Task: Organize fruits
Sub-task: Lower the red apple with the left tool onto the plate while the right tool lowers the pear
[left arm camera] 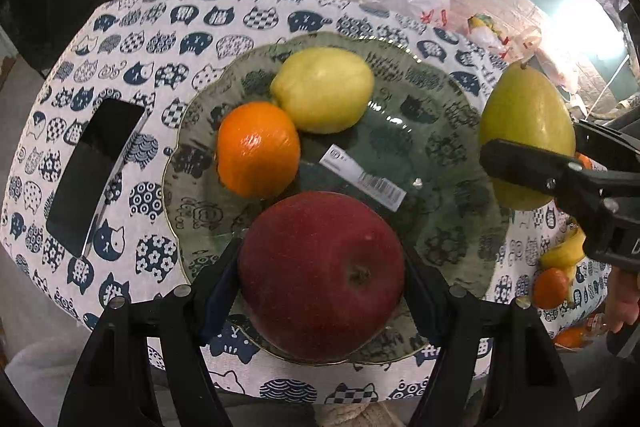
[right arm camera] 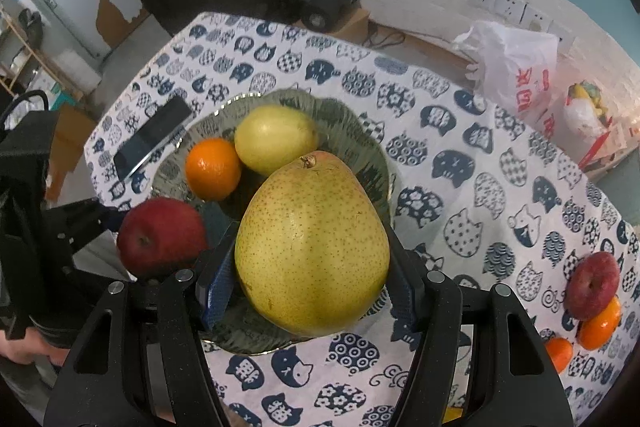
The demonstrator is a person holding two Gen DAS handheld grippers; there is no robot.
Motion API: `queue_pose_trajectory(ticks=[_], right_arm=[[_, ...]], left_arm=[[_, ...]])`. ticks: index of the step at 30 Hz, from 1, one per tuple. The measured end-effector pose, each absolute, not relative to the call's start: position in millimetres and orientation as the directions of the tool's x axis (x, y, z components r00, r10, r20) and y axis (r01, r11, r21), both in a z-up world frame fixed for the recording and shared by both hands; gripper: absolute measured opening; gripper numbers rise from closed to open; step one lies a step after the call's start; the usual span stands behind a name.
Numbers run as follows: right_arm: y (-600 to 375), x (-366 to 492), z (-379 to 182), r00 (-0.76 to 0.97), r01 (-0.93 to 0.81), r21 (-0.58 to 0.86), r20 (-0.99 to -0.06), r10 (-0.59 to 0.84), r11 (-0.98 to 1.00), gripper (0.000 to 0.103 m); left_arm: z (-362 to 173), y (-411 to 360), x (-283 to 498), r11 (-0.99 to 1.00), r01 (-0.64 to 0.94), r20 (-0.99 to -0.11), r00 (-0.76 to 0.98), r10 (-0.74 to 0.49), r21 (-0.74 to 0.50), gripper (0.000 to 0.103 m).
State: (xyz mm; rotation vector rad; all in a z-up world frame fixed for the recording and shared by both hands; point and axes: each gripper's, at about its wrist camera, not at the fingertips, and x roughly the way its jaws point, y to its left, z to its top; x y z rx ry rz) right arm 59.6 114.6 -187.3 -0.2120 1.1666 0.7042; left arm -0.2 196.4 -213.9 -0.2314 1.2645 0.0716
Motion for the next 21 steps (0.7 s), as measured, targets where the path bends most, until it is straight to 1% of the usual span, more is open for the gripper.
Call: queue_pose_trajectory(ticks=[11, 20, 21], right_arm=[[129.1, 53.5, -220.0, 0.166, -0.637, 0.172, -0.921, 0.352, 0.751, 0.065], [132.2, 50.3, -227.2, 0.161, -0.651, 0.161, -0.926, 0.341, 0.742, 0.065], [132.5, 50.4, -227.4, 0.16, -0.652, 0.163, -0.925, 0.345, 0.74, 0.065]], left_arm=[[-239.0, 201.5, 4.2, 0.968, -0.204, -0.97, 0.225, -0.097, -0.144, 0.076], [-235.2, 202.8, 4.8, 0.97, -0.211, -0.974, 0.215, -0.071, -0.117, 0.076], [-232.6, 205.3, 4.2, 0.97, -0.215, -0.973, 0.22, -0.062, -0.11, 0.078]])
